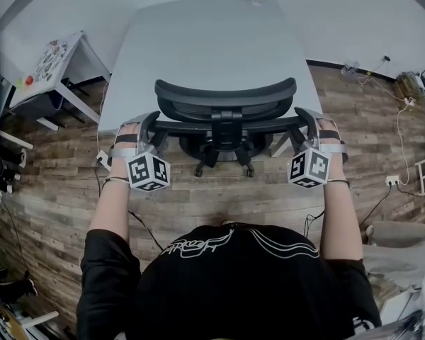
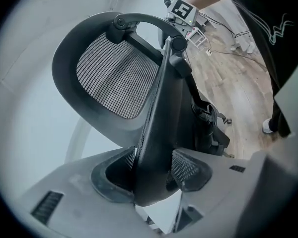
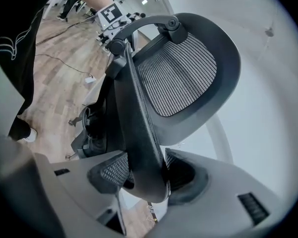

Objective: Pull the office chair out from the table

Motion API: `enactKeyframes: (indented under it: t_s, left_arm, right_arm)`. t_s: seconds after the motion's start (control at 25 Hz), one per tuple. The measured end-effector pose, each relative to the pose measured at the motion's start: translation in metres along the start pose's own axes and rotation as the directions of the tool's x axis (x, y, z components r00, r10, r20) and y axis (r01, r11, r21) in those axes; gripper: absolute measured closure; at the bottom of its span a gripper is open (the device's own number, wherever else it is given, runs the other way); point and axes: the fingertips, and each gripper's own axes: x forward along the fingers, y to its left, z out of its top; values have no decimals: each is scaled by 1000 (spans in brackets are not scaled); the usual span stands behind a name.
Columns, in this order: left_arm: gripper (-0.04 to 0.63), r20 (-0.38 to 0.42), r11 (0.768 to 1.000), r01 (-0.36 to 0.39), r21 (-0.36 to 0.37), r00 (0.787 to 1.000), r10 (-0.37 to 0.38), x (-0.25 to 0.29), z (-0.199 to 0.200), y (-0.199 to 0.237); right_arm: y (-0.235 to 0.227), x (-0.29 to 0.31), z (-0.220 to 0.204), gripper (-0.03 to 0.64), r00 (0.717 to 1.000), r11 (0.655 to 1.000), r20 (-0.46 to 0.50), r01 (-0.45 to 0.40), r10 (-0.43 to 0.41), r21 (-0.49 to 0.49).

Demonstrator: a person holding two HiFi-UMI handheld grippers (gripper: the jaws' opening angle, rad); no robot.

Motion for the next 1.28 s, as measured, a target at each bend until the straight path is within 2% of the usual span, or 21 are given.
enactKeyframes:
  t_s: [0.44,0.68,0.96,1.16,1.28]
  left_arm:
    - [397,-9,999,22,-24,1000,-23,4,-3,1]
    - [394,-21,997,73,-32,997,-74,4,-7,2]
    - [393,10,996,84,-18,996,-84,-17,-16,-6]
    - [393,29,995,100,-8,995,-100,-25,-9,-2]
    - [393,35,997,79,-3,996,-79,-49,-20,-16]
  right_arm:
    - [2,0,0,382,999,999,-49,-9,11,46]
    - [7,-10,5,382,996,997,-84,-21,27,69]
    - [26,-35,18,382,992,995,-114,-35,45,89]
    - [23,-46,16,382,988,995,-142,-41,55,96]
    - [41,-63,28,382,987,995,-154,-29,44,94]
